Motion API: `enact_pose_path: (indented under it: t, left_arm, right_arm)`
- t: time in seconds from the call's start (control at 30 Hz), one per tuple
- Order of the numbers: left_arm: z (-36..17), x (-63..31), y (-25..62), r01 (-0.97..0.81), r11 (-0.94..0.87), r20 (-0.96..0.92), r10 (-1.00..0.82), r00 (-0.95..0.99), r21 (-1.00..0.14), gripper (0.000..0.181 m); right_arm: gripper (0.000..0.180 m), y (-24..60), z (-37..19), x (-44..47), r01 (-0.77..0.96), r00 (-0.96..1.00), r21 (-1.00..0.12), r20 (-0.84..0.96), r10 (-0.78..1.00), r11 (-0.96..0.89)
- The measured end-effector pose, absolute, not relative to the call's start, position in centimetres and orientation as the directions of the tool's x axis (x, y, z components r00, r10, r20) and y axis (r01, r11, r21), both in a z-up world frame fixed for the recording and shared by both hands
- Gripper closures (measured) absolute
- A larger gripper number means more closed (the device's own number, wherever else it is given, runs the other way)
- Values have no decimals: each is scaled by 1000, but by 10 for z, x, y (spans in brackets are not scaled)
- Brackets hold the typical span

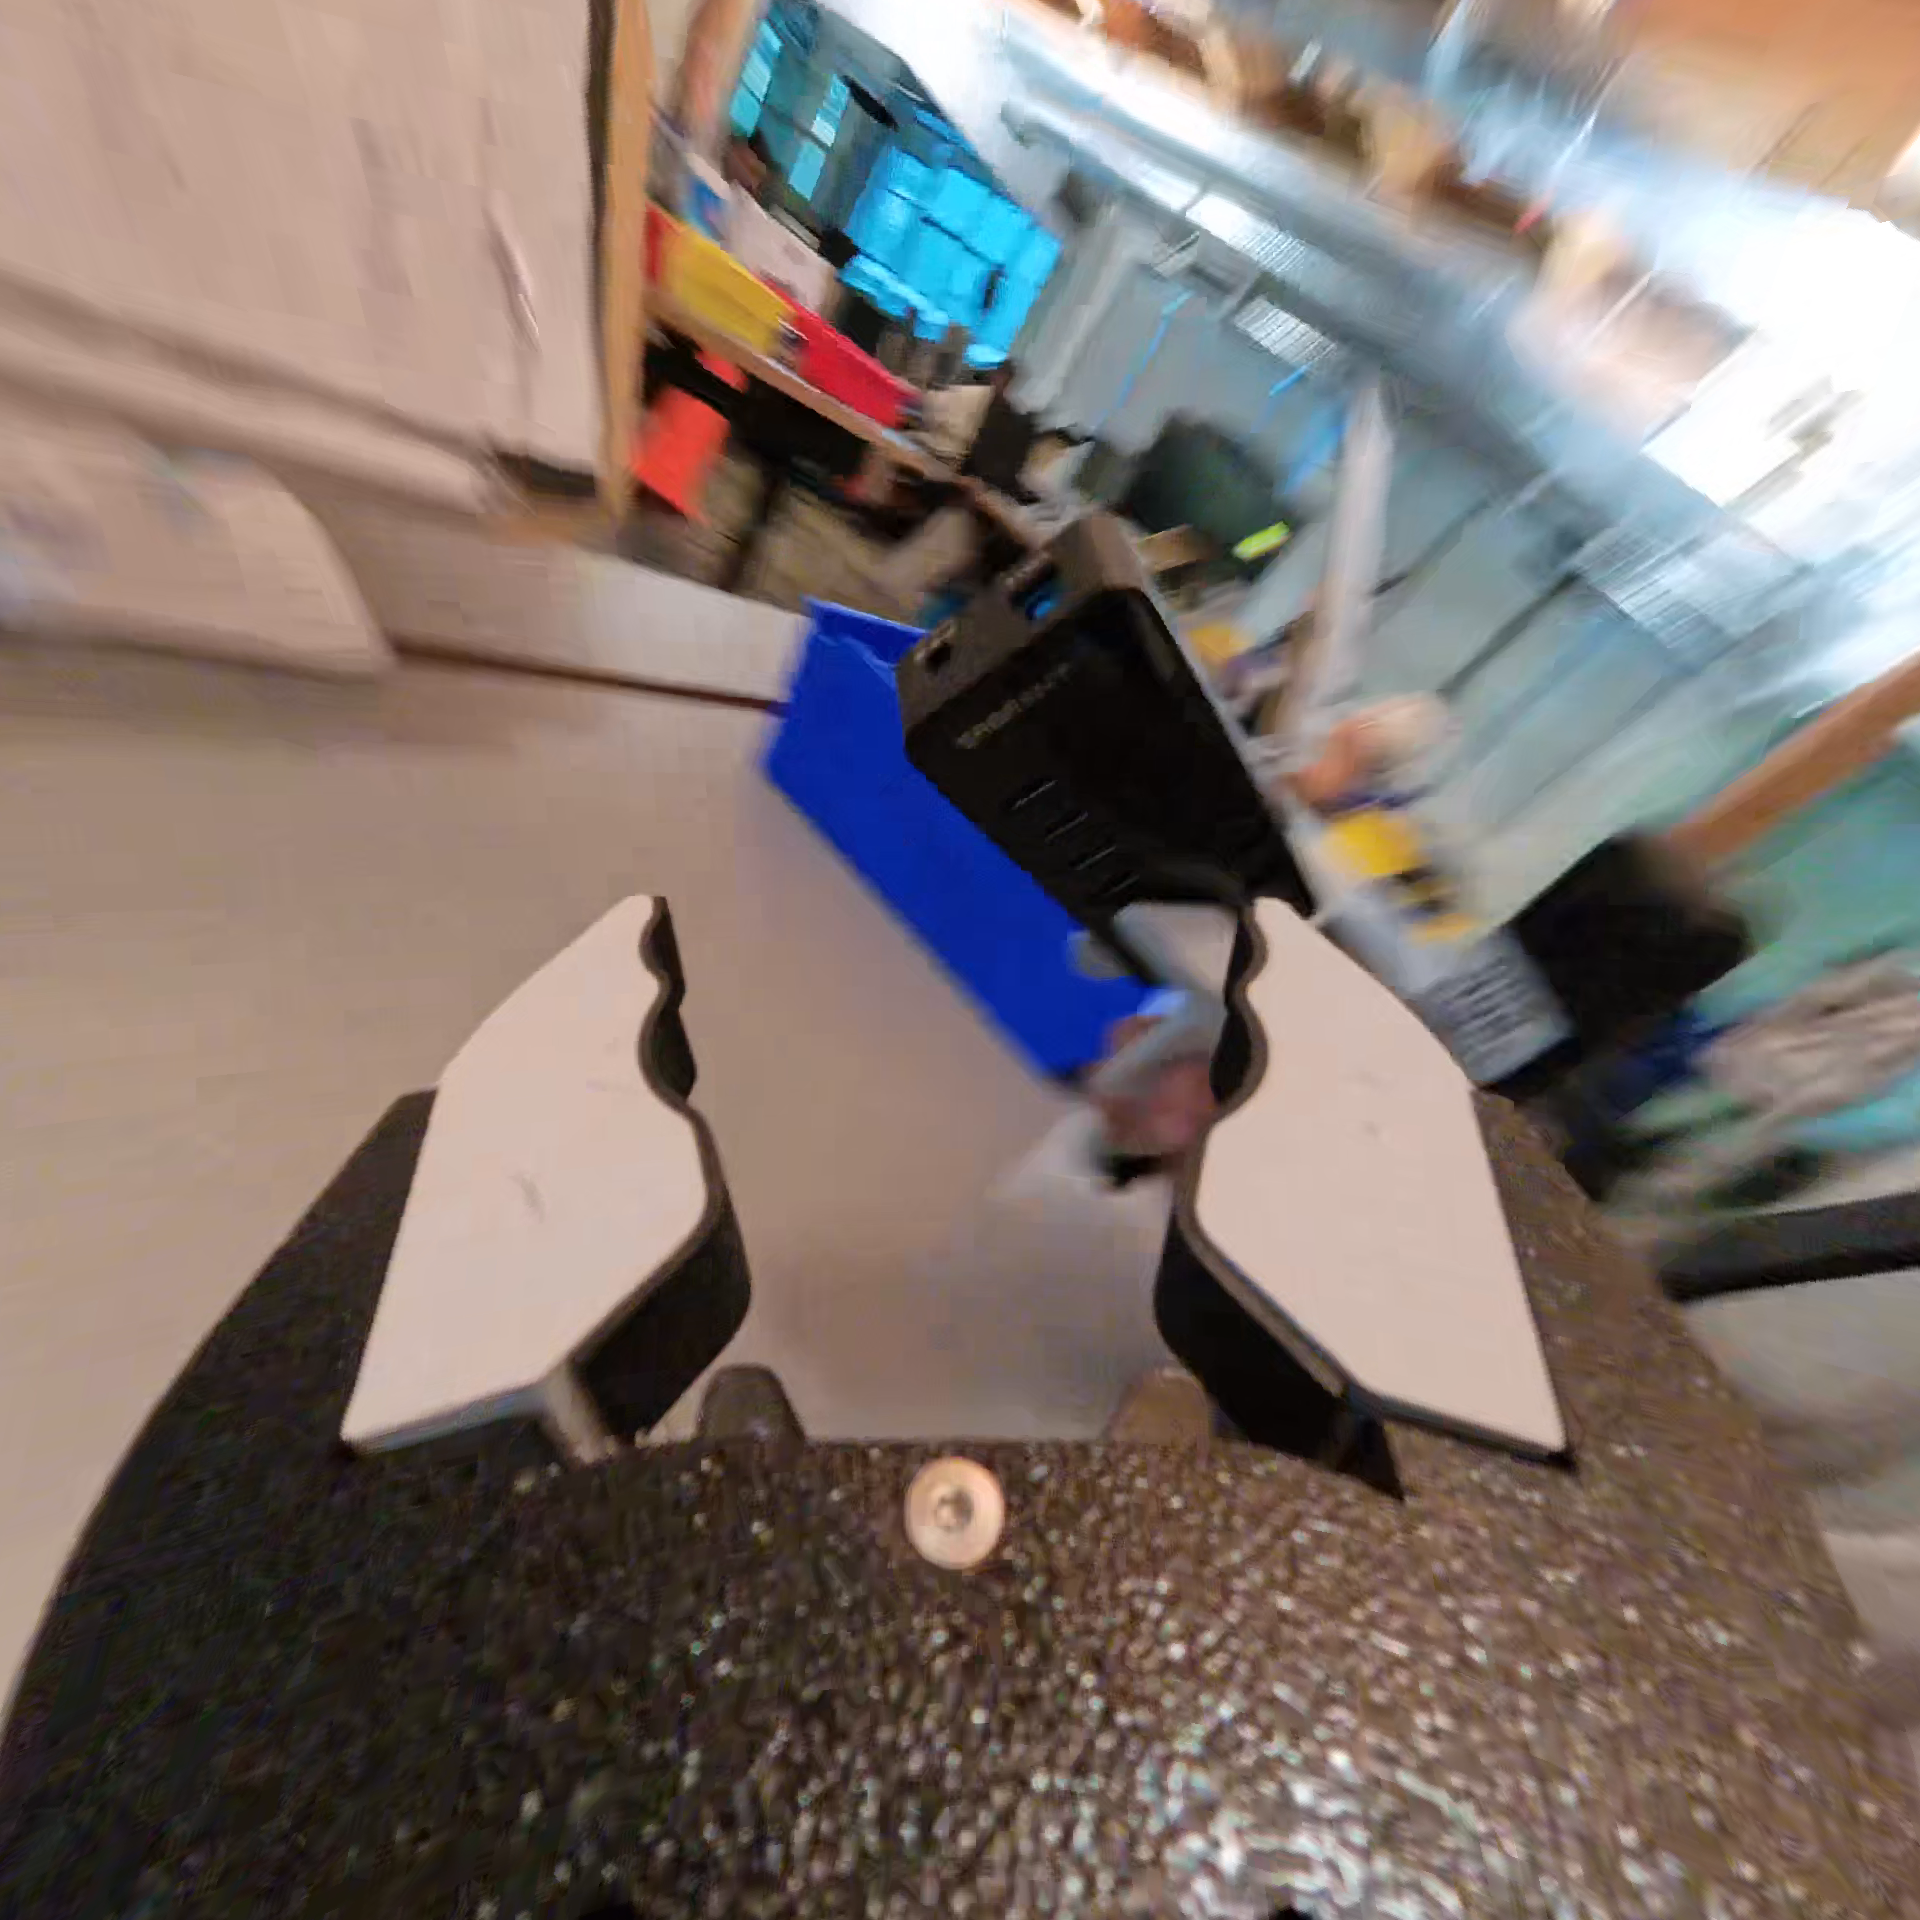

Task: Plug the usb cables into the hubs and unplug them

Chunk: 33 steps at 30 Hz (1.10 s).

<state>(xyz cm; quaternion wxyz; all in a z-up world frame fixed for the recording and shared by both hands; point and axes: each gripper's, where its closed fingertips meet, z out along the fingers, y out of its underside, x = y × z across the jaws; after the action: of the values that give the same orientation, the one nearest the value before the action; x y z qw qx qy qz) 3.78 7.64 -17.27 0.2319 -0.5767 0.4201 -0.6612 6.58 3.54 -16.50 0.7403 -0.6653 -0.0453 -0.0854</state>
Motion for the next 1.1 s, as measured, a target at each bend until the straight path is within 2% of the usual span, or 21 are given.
enact_pose_path:
  t: [0.03, 0.1, 0.17, 0.2, 0.23, 0.27, 0.37, 0.5, 0.57, 0.63, 0.7, 0.8, 0.9, 0.97, 1.1]
  left_arm:
    - [-173, 40, 71, -230, -671, 708, -648, -281, -705, 82]
    - [-176, 47, 68, -299, -794, 842, -449, -298, -529, 83]
    - [-173, 52, 68, -308, -851, 889, -327, -321, -424, 91]
    - [-168, 52, 70, -305, -875, 900, -266, -345, -376, 100]
    - [-166, 52, 72, -301, -888, 905, -233, -357, -347, 121]
    - [-168, 53, 72, -307, -887, 907, -230, -353, -344, 122]
    - [-173, 53, 72, -333, -861, 900, -271, -341, -385, 122]
    - [-169, 50, 70, -341, -765, 824, -419, -381, -547, 122]
    - [-162, 46, 67, -323, -641, 711, -555, -431, -697, 122]
    - [-154, 40, 63, -283, -438, 521, -688, -505, -853, 122]
    - [-151, 33, 57, -249, -209, 319, -748, -582, -946, 122]
    - [-149, 24, 44, -195, 34, 111, -720, -685, -980, 122]
    - [-158, 23, 30, -184, 177, 17, -675, -737, -967, 122]
    - [-168, 23, 22, -185, 241, -15, -646, -763, -953, 122]
    - [-184, 24, 9, -189, 301, -36, -610, -791, -935, 122]
  right_arm:
    - [151, 38, -168, 62, 226, 973, -971, 221, -68, 81]
    - [151, 44, -175, 51, 309, 950, -950, 307, -54, 46]
    - [151, 49, -183, 44, 345, 938, -939, 344, -28, -2]
    - [151, 50, -186, 43, 365, 930, -931, 366, -32, -26]
    - [151, 51, -188, 44, 380, 924, -924, 381, -40, -31]
    - [151, 51, -190, 45, 366, 930, -930, 367, -34, -35]
    - [151, 52, -199, 46, 361, 932, -931, 362, -11, -62]
    - [143, 54, -201, 39, 311, 950, -950, 310, 38, -25]
    - [132, 55, -207, 32, 249, 962, -968, 244, 123, -30]
    - [116, 52, -211, 23, 149, 964, -988, 137, 229, -34]
    - [100, 50, -211, 20, 21, 953, -999, 7, 304, -44]
    - [89, 48, -212, 7, -111, 896, -990, -138, 422, -88]
    - [85, 51, -217, -5, -94, 880, -990, -134, 456, -109]
    - [82, 53, -220, -11, -72, 878, -990, -122, 463, -124]
    - [89, 55, -224, -12, -39, 890, -990, -95, 446, -133]
